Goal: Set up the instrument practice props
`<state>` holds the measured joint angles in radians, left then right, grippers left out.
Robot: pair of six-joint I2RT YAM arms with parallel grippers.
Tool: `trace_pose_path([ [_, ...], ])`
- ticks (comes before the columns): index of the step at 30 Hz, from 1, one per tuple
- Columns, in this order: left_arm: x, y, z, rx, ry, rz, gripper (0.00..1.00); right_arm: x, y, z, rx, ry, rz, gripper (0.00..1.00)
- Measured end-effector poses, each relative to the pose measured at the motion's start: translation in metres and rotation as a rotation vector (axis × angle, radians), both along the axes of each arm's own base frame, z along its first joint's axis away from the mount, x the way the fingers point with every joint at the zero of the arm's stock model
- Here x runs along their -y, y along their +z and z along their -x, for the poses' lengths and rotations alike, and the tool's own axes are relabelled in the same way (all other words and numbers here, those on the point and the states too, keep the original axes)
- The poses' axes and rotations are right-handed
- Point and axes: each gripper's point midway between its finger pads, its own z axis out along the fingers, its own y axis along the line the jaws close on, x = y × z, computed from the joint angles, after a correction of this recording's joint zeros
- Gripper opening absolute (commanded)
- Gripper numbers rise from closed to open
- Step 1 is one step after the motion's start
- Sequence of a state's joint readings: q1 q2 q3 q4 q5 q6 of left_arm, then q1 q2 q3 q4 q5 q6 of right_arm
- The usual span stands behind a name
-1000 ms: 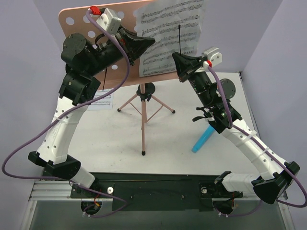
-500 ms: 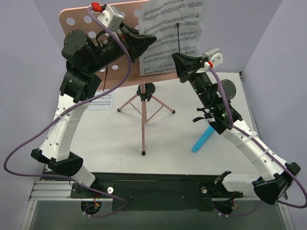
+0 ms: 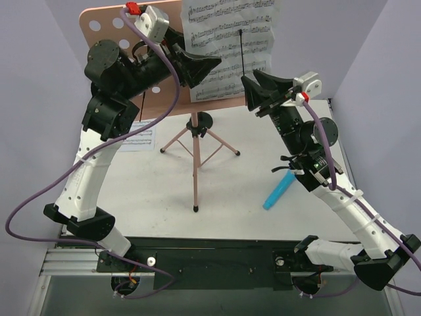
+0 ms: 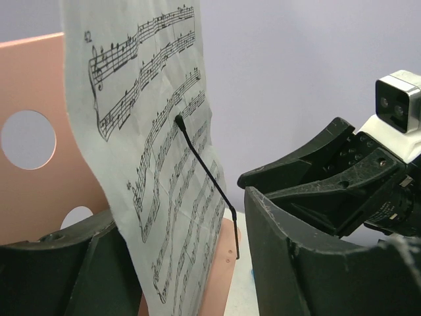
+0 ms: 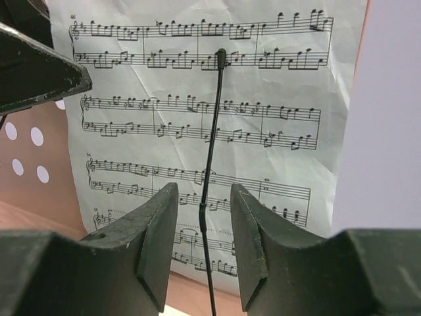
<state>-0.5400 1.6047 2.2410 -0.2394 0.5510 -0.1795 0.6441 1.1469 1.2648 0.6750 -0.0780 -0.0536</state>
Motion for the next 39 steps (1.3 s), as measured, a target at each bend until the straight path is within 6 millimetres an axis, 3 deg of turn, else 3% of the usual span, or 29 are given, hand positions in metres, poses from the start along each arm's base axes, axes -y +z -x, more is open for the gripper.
trace_pose_path([
  [7,-0.012,0.005,0.004,0.009,0.025,0.001,0.67,0.013,-0.005,0.016,0.020,-0.015,0.015,0.36],
  [13,-0.037,0.011,0.019,0.033,0.097,0.007,0.68,0.031,-0.003,0.038,0.055,-0.031,0.017,0.37],
  [19,-0.068,0.014,0.056,0.061,0.147,0.021,0.68,0.054,0.001,0.063,0.085,-0.052,0.001,0.37],
  [24,-0.096,0.001,0.089,0.056,0.199,0.034,0.69,0.071,-0.013,0.077,0.056,-0.076,0.001,0.37],
  [28,-0.128,-0.018,0.111,0.024,0.299,0.057,0.69,0.085,-0.036,0.084,-0.007,-0.102,-0.004,0.36],
  [32,-0.162,-0.047,0.120,-0.046,0.439,0.096,0.69,0.094,-0.060,0.087,-0.080,-0.114,-0.011,0.36],
  [36,-0.200,-0.090,0.110,-0.183,0.638,0.168,0.68,0.096,-0.087,0.086,-0.160,-0.117,-0.006,0.36],
  [39,-0.223,-0.140,0.094,-0.326,0.794,0.201,0.68,0.096,-0.106,0.084,-0.223,-0.116,-0.011,0.36],
])
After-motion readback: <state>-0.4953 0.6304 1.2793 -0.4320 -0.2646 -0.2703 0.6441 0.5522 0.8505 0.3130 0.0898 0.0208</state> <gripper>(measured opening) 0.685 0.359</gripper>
